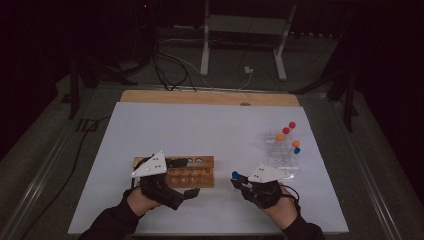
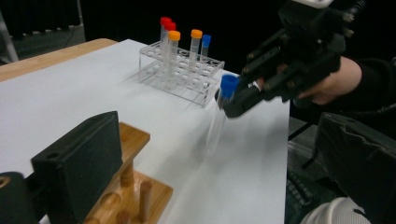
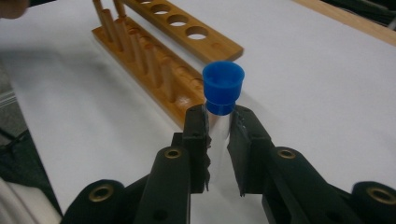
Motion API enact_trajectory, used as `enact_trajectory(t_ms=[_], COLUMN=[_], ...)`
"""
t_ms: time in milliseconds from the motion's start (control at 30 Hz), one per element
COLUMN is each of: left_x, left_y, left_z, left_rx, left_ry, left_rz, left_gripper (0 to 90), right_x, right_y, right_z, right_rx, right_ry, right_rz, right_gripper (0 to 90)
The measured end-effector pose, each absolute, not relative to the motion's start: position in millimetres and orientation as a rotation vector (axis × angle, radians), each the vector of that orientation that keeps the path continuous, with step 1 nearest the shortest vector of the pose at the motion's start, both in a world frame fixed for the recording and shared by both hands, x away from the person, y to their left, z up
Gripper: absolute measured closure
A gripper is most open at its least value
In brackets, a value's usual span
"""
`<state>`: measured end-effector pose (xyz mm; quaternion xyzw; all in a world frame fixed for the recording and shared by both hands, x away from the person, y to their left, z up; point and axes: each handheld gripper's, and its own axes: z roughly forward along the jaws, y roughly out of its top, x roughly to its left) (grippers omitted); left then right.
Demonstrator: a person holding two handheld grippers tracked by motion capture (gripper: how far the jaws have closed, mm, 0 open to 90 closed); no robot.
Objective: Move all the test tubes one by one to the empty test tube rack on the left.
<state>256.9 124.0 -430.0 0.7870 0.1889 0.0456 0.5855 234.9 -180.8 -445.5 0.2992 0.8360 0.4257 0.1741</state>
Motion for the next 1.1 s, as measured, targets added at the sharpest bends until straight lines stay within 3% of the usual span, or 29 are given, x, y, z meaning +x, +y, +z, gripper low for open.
enact_trajectory(t_ms=[433, 867, 1100], left_x=[268, 270, 270], left_y=[82, 59, 54], left_z=[-424, -440, -443], left_rx=[1.863, 1.904, 1.922], left_ry=[0.337, 0.318, 0.297], left_rz=[0.059, 0.078, 0.106], left_gripper=[16.7, 49.5, 61.2], right_x=[232, 230, 229], right_y=[-170, -167, -167], right_z=[-446, -446, -445], right_rx=[0.805, 0.790, 0.787], right_ry=[2.407, 2.417, 2.416], right_rz=[1.221, 1.233, 1.242], right_gripper=[76.7, 76.7, 76.7])
